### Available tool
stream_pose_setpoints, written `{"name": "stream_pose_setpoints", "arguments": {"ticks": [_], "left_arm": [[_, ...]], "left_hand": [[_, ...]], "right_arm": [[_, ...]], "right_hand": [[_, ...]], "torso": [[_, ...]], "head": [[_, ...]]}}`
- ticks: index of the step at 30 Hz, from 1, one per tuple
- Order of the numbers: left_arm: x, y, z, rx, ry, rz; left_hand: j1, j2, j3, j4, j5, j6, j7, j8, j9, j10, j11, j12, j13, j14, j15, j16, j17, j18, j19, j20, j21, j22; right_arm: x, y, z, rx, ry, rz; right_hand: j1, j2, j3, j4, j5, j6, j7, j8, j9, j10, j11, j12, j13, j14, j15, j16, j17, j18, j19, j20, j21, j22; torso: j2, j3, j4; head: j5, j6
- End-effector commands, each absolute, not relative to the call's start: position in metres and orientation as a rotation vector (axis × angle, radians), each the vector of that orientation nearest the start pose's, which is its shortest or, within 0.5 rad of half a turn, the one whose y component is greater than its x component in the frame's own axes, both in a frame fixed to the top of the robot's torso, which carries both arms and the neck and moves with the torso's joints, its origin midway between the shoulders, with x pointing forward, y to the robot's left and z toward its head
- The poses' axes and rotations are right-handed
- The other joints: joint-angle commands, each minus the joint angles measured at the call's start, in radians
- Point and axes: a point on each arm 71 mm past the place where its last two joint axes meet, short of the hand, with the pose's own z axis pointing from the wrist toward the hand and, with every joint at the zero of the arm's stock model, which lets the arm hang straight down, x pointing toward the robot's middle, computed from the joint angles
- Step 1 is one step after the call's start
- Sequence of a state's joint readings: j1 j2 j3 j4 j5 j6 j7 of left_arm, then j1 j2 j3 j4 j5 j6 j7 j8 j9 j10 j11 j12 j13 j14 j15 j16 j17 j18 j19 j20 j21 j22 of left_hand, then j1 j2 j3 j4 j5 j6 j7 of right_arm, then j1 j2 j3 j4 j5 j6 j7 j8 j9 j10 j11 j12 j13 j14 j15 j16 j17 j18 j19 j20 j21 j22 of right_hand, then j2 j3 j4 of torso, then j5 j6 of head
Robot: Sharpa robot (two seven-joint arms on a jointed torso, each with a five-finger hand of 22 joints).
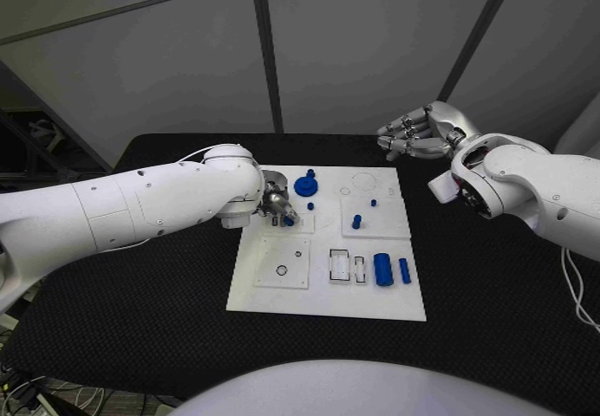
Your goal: Assemble the parts on the task board
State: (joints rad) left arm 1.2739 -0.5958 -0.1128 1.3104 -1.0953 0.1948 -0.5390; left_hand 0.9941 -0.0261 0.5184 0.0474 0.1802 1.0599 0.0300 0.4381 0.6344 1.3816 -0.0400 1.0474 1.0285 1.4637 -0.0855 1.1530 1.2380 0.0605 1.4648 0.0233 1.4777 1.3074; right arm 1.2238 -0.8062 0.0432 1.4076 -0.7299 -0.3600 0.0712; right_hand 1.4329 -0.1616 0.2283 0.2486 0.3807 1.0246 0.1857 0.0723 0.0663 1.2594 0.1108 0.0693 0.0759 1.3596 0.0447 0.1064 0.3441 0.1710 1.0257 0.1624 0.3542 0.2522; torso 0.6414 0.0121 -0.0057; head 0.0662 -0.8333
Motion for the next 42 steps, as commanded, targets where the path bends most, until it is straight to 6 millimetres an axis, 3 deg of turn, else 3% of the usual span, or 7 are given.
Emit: {"name": "stream_pose_setpoints", "arguments": {"ticks": [1, 17, 31, 42], "left_arm": [[0.5109, 0.1577, -0.2331, -0.029, 2.393, -0.298], [0.511, 0.1557, -0.2327, -0.03, 2.393, -0.305], [0.5115, 0.1556, -0.2315, -0.029, 2.392, -0.305], [0.5121, 0.1547, -0.2306, -0.029, 2.385, -0.305]], "left_hand": [[-0.019, 0.005, -0.002, 0.015, 0.0, 0.009, -0.002, -0.005, -0.005, -0.006, 0.0, -0.004, -0.001, 0.03, -0.003, -0.006, 0.001, -0.027, 0.021, 0.002, -0.007, 0.156], [-0.087, 0.015, -0.014, 0.051, 0.0, 0.021, -0.003, -0.011, -0.019, -0.002, 0.0, 0.001, 0.002, 0.03, -0.003, -0.006, 0.002, -0.028, 0.024, 0.002, -0.006, 0.161], [-0.092, 0.015, -0.015, 0.054, 0.0, 0.022, -0.003, -0.011, -0.02, -0.003, 0.001, -0.001, 0.0, 0.03, -0.003, -0.006, 0.002, -0.028, 0.023, 0.002, -0.007, 0.16], [-0.133, 0.011, -0.029, 0.076, -0.001, 0.027, -0.003, -0.013, -0.027, -0.001, 0.001, 0.001, 0.001, 0.03, -0.003, -0.005, 0.002, -0.028, 0.024, 0.002, -0.007, 0.161]], "right_arm": [[0.5234, -0.2221, -0.1483, 0.531, 1.578, 1.056], [0.5241, -0.2214, -0.1487, 0.529, 1.581, 1.058], [0.5248, -0.2215, -0.1494, 0.53, 1.585, 1.056], [0.5251, -0.2212, -0.1495, 0.53, 1.585, 1.056]], "right_hand": [[-0.01, -0.002, -0.002, 0.004, 0.006, -0.009, 0.001, -0.005, 0.001, -0.008, 0.002, -0.004, -0.002, 0.002, 0.007, -0.003, -0.002, 0.011, 0.004, 0.004, -0.005, -0.001], [-0.013, -0.002, -0.004, 0.006, 0.006, -0.01, 0.001, -0.005, 0.001, -0.009, 0.002, -0.004, -0.002, 0.002, 0.007, -0.004, -0.002, 0.011, 0.004, 0.005, -0.007, -0.002], [-0.013, -0.002, -0.004, 0.006, 0.006, -0.01, 0.001, -0.005, 0.001, -0.009, 0.002, -0.004, -0.002, 0.002, 0.007, -0.004, -0.002, 0.011, 0.004, 0.005, -0.007, -0.002], [-0.016, -0.001, -0.005, 0.007, 0.006, -0.01, 0.002, -0.005, 0.001, -0.009, 0.003, -0.003, -0.002, 0.002, 0.008, -0.005, -0.002, 0.011, 0.005, 0.005, -0.009, -0.004]], "torso": [[0.0, -0.0001, -0.0003], [-0.001, -0.0007, 0.0011], [-0.001, 0.0, 0.0007], [0.0, 0.0, -0.0002]], "head": [[0.001, 0.0], [0.001, 0.0], [0.0, 0.0], [0.001, 0.0]]}}
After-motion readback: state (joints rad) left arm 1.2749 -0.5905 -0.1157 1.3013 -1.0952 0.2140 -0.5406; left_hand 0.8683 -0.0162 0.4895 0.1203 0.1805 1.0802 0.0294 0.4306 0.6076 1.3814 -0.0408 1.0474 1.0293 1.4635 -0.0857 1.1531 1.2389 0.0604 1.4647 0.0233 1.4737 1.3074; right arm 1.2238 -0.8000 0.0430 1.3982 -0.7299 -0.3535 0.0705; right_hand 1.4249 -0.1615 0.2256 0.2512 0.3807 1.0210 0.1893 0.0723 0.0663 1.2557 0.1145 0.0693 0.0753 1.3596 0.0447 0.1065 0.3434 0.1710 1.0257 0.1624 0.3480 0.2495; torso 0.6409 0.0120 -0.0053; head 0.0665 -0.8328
